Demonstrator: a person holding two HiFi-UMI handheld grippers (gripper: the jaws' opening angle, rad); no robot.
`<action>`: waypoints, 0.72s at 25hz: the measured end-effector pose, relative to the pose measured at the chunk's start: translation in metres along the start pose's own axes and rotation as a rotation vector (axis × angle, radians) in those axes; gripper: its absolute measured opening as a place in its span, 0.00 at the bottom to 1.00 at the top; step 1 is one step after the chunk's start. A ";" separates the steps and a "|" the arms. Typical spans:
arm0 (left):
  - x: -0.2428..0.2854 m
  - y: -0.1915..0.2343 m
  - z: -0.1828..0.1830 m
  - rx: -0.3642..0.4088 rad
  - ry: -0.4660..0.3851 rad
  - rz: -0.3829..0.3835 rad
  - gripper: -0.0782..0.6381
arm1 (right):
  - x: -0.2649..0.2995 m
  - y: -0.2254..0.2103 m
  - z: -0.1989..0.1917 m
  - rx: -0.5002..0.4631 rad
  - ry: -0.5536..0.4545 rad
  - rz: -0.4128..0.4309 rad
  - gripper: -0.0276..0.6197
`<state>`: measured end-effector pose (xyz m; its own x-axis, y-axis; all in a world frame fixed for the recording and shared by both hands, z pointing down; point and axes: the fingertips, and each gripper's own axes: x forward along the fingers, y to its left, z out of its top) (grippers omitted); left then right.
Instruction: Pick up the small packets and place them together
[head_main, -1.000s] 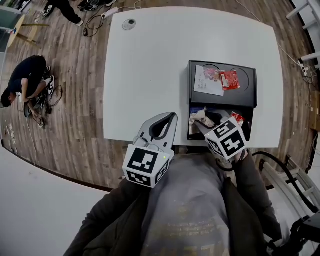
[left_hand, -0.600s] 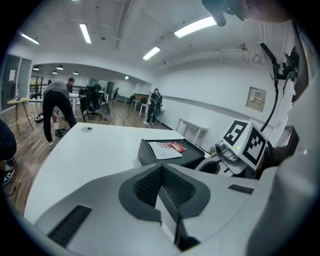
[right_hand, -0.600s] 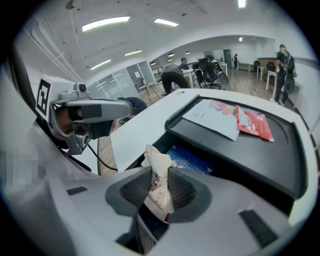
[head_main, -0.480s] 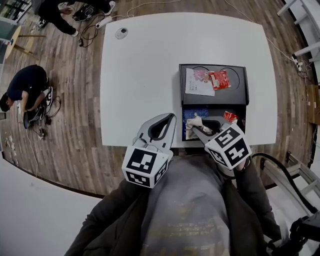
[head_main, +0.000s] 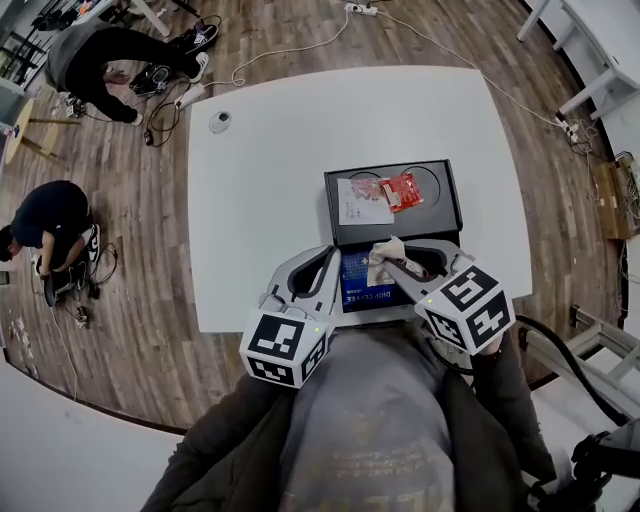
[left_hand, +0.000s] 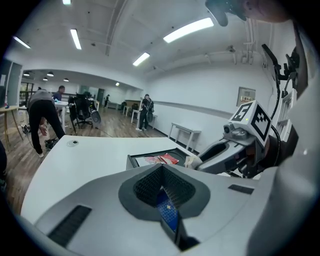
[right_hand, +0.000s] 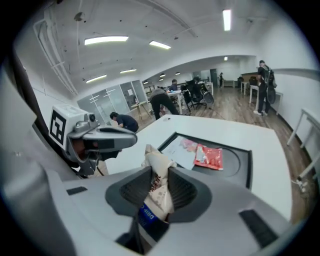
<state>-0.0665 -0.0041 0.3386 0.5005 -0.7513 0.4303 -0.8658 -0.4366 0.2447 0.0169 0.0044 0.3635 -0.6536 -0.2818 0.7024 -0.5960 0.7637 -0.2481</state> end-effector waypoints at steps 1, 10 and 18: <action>0.003 0.000 0.002 0.001 0.000 0.002 0.11 | -0.005 -0.010 0.005 0.010 -0.016 -0.020 0.21; 0.030 0.004 0.010 0.010 0.044 0.027 0.11 | -0.025 -0.090 0.035 0.053 -0.092 -0.145 0.21; 0.040 0.013 0.001 -0.012 0.101 0.077 0.11 | -0.003 -0.125 0.040 -0.001 -0.044 -0.189 0.23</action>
<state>-0.0575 -0.0406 0.3579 0.4301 -0.7284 0.5333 -0.9019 -0.3732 0.2175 0.0746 -0.1129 0.3659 -0.5497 -0.4455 0.7066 -0.7099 0.6950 -0.1141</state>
